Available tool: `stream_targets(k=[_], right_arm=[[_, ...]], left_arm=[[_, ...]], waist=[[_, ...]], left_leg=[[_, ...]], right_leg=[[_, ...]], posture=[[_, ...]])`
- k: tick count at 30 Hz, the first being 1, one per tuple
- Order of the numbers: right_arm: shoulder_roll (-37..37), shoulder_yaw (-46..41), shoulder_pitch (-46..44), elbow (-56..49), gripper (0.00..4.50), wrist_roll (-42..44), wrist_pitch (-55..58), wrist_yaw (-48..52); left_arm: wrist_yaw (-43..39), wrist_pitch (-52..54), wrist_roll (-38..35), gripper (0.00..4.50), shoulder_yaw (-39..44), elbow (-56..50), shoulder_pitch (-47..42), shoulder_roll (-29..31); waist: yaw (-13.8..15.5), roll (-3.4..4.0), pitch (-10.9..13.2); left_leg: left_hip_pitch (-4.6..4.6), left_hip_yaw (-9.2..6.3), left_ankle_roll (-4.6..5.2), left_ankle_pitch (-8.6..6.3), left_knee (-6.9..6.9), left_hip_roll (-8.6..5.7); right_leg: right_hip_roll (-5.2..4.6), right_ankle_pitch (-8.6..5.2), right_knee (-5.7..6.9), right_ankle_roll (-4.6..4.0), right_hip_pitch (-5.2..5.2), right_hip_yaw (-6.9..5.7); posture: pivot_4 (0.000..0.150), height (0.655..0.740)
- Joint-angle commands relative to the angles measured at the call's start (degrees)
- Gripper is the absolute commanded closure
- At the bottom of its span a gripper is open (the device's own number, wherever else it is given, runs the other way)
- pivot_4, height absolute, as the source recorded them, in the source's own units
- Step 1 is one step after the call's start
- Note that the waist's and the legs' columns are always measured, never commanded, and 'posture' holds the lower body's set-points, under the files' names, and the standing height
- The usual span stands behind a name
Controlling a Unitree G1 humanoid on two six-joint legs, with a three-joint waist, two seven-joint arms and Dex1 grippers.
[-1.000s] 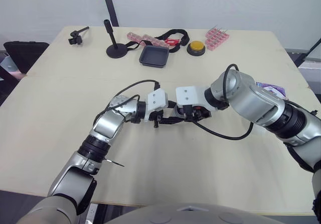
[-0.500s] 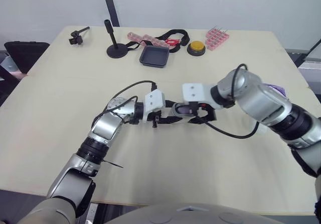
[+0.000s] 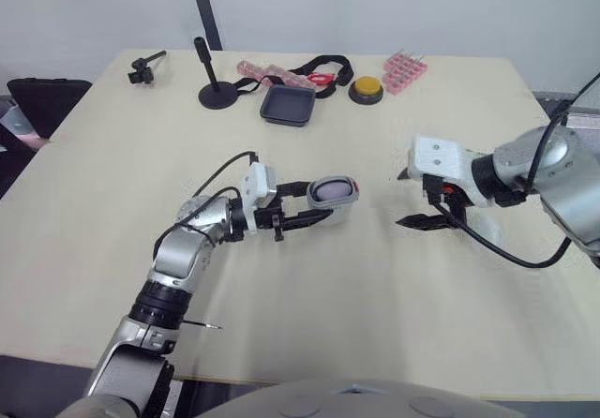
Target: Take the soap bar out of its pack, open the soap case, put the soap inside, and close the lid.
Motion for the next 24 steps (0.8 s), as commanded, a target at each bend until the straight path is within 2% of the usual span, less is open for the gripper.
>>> stream_targets(k=[1,6,10,18,24], right_arm=[[-1.61,-4.00,-0.42,1.11,0.03,1.11,7.12,-3.50],[-5.50,-7.00,1.30,7.08,0.03,-0.49,14.04,-8.77],[-8.71,-7.38,4.69,9.72,0.03,-0.15,16.68,-11.43],[-6.55,-10.63,5.15,13.70,0.03,2.90,26.95,-16.39],[-5.20,-10.81,7.03,17.61,0.03,3.87,27.93,-19.53]], left_arm=[[-2.39,-2.62,-3.40,2.63,0.55,-0.10,0.17,-2.36],[-3.72,-3.51,-2.29,2.63,-1.09,2.10,0.17,-4.93],[-5.67,-3.47,-1.27,2.63,-2.42,3.16,-0.09,-4.13],[-6.18,-7.45,0.25,2.63,-2.52,5.31,-0.98,-4.70],[-6.06,-9.43,1.58,2.63,-2.98,6.53,-0.97,-5.12]], waist=[[0.14,0.00,0.00],[0.74,0.01,-0.01],[0.79,0.02,-0.01],[0.41,0.08,-0.04],[0.85,0.10,-0.05]], left_leg=[[0.01,0.00,0.01,0.01,0.00,0.00],[-0.02,0.01,0.04,0.02,0.00,-0.04],[-0.05,0.02,0.09,0.01,0.00,-0.05],[0.00,0.04,0.10,0.02,0.00,-0.02],[-0.03,0.05,0.13,0.02,0.02,-0.03]], right_leg=[[-0.01,0.00,0.00,0.00,0.00,0.00],[-0.06,-0.01,-0.03,-0.01,0.01,0.00],[-0.07,-0.01,-0.09,-0.01,0.01,0.00],[-0.07,-0.03,-0.05,-0.04,0.01,0.02],[-0.08,-0.15,-0.05,-0.26,0.00,0.01]], posture=[[0.150,0.7400],[0.150,0.7400],[0.150,0.7400],[0.150,0.7400],[0.150,0.7400]])
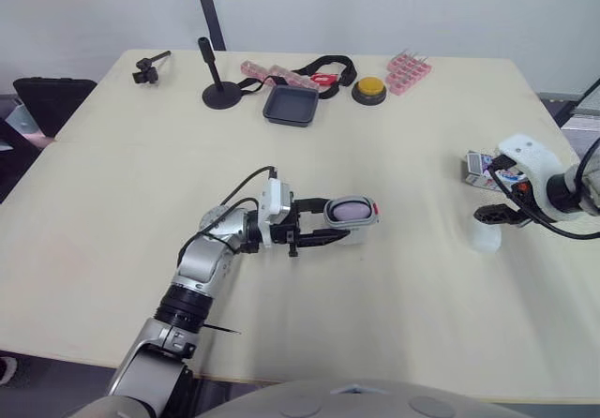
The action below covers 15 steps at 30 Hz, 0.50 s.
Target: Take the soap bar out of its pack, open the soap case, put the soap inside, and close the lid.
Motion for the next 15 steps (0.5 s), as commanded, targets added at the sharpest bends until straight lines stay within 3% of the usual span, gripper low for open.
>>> stream_targets(k=[1,15], right_arm=[[0.04,-2.10,0.75,1.12,0.03,1.28,1.05,-1.45],[7.22,-4.59,-0.17,6.71,0.03,4.82,7.69,-8.53]], left_arm=[[-0.10,-2.06,0.50,2.63,-0.25,-0.57,-0.64,0.00],[0.59,-3.07,1.39,2.63,0.15,-0.43,-0.89,0.62]], waist=[[0.13,0.00,0.00],[0.50,0.02,-0.01]], left_leg=[[0.00,0.00,0.00,0.00,0.00,0.00],[0.00,0.02,0.01,0.00,0.02,-0.01]], right_leg=[[0.00,0.00,0.00,0.00,0.00,0.00],[-0.02,0.00,0.02,0.00,0.00,0.00]], posture=[[0.150,0.7400],[0.150,0.7400]])
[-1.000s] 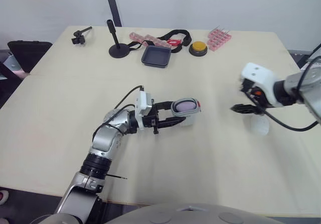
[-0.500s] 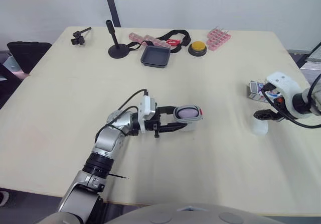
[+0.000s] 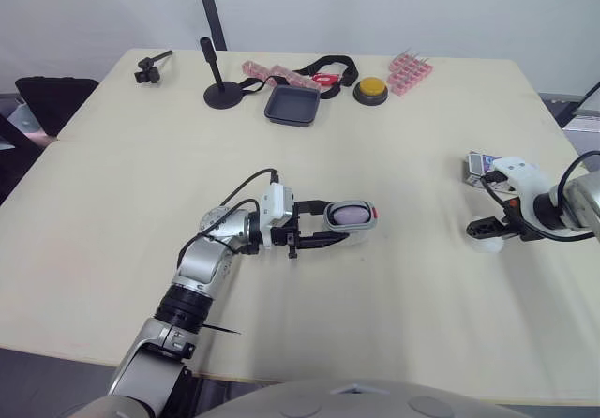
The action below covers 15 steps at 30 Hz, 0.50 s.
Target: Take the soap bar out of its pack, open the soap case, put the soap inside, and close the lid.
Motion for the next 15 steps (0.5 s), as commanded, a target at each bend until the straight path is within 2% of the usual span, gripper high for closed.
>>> stream_targets(k=[1,2,5,10,15], right_arm=[[0.06,-2.38,-0.94,0.85,0.03,1.13,0.57,-1.38],[0.04,-2.29,-0.63,0.95,0.03,1.22,0.54,-1.56],[-0.14,-2.11,0.59,1.07,0.79,1.61,-0.09,-2.11],[-0.49,-2.01,1.27,0.24,2.45,2.82,-0.16,-2.55],[-1.29,-0.71,1.98,-0.94,2.56,3.12,-2.10,-2.47]], left_arm=[[0.16,-1.14,-0.56,2.63,0.66,-0.83,-0.93,0.19],[0.17,-1.18,-0.56,2.63,0.65,-0.81,-0.97,0.16],[0.13,-1.30,-0.56,2.63,0.62,-0.55,-1.18,0.02],[0.08,-1.32,-0.49,2.63,0.57,-0.37,-1.35,0.05],[0.08,-1.46,-0.22,2.63,0.40,-0.13,-1.32,0.04]], waist=[[0.15,0.00,0.00],[0.25,0.00,0.00],[0.46,0.00,0.00],[0.59,0.01,0.00],[0.60,0.00,0.00]], left_leg=[[0.00,0.00,0.00,0.00,0.00,0.00],[0.00,0.00,0.00,0.00,0.00,0.00],[0.00,0.00,0.00,0.00,0.00,0.00],[0.01,0.00,0.00,0.00,0.00,0.00],[0.01,0.00,-0.01,0.00,0.00,0.00]], right_leg=[[0.00,0.00,0.00,0.00,0.00,0.00],[0.00,0.00,0.00,0.00,0.00,0.00],[0.00,0.00,0.00,0.00,0.00,0.00],[0.01,0.00,0.00,0.01,0.01,0.00],[0.01,0.01,0.00,0.01,0.01,0.00]], posture=[[0.150,0.7400],[0.150,0.7400],[0.150,0.7400],[0.150,0.7400],[0.150,0.7400]])
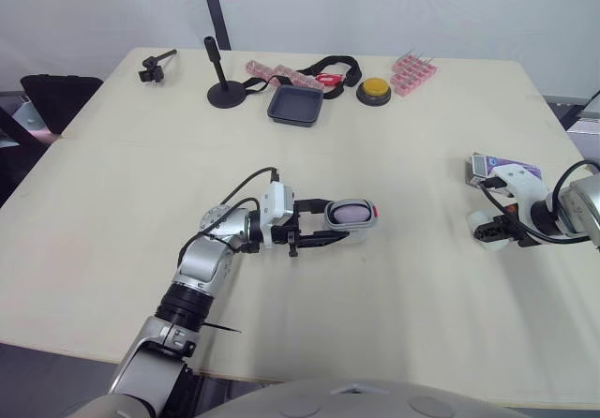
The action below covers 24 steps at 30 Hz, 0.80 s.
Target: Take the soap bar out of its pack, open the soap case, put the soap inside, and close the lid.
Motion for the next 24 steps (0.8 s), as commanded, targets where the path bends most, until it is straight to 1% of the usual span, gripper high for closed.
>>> stream_targets(k=[1,5,9,11,13,17,19,21,24], right_arm=[[-1.98,0.29,1.17,-2.89,2.56,0.94,-2.45,0.42],[-4.42,2.20,3.22,-9.79,2.56,1.43,-8.16,2.26],[-5.71,-1.18,4.74,-21.24,2.56,3.74,-17.95,6.54],[-4.41,-5.49,5.40,-26.74,2.56,4.21,-27.68,8.60],[-5.32,-6.84,4.36,-29.23,2.56,5.13,-35.18,13.33],[-7.81,-5.64,-1.11,-28.78,2.56,6.90,-43.00,22.99],[-8.82,-2.32,-6.61,-27.79,2.56,7.93,-41.35,26.41],[-8.76,0.45,-10.87,-26.90,2.56,8.17,-40.14,28.51],[-7.57,7.60,-18.87,-25.19,2.56,6.07,-38.68,32.02]], left_arm=[[0.02,-1.31,-0.30,2.63,0.39,-0.53,-0.82,0.15],[-0.09,-1.23,-0.37,2.63,0.48,-0.57,-0.81,0.32],[0.04,-1.22,-0.58,2.63,0.78,-0.56,-0.82,0.44],[0.31,-1.20,-0.82,2.63,1.04,-0.16,-1.09,0.15],[0.31,-1.13,-0.90,2.63,1.08,0.29,-1.54,-0.07],[-0.21,-1.25,-0.68,2.63,0.56,1.08,-2.12,-0.37],[-0.67,-1.46,-0.44,2.63,0.15,1.75,-2.53,-0.64],[-0.76,-1.74,-0.10,2.63,-0.15,2.43,-2.97,-0.99],[-0.12,-3.47,1.01,2.63,-0.59,4.92,-4.80,-2.54]], waist=[[0.05,0.00,0.00],[0.04,0.00,0.00],[-0.17,0.05,0.02],[-0.14,0.05,0.03],[-0.07,0.04,0.03],[-0.10,0.04,0.03],[-0.53,0.04,0.03],[-0.90,0.03,0.02],[-1.45,0.02,0.03]], left_leg=[[0.00,0.00,0.00,0.00,0.00,0.00],[-0.01,0.00,0.00,0.00,-0.01,0.00],[0.00,0.01,0.00,-0.01,-0.02,0.02],[0.00,0.01,0.00,-0.01,-0.03,0.04],[-0.02,0.01,0.02,-0.02,-0.02,0.04],[-0.04,0.01,0.16,-0.09,0.01,0.04],[-0.04,0.01,0.27,-0.14,0.01,0.02],[-0.03,0.01,0.34,-0.14,0.01,0.03],[-0.02,0.01,0.35,-0.14,0.03,0.02]], right_leg=[[0.00,0.00,0.00,0.00,0.00,0.00],[0.00,0.12,-0.02,0.21,0.00,0.00],[0.00,0.13,-0.02,0.22,-0.02,0.01],[0.01,0.13,-0.02,0.23,-0.02,0.01],[-0.01,0.13,-0.03,0.23,-0.02,0.01],[-0.05,0.12,-0.03,0.20,-0.03,0.00],[-0.05,-0.01,-0.01,-0.01,-0.04,0.00],[-0.04,-0.01,0.02,-0.02,-0.04,-0.01],[-0.03,-0.01,0.05,-0.02,-0.04,0.00]], posture=[[0.150,0.7400],[0.150,0.7400],[0.150,0.7400],[0.150,0.7400],[0.150,0.7400],[0.150,0.7400],[0.150,0.7400],[0.150,0.7400],[0.150,0.7400]])
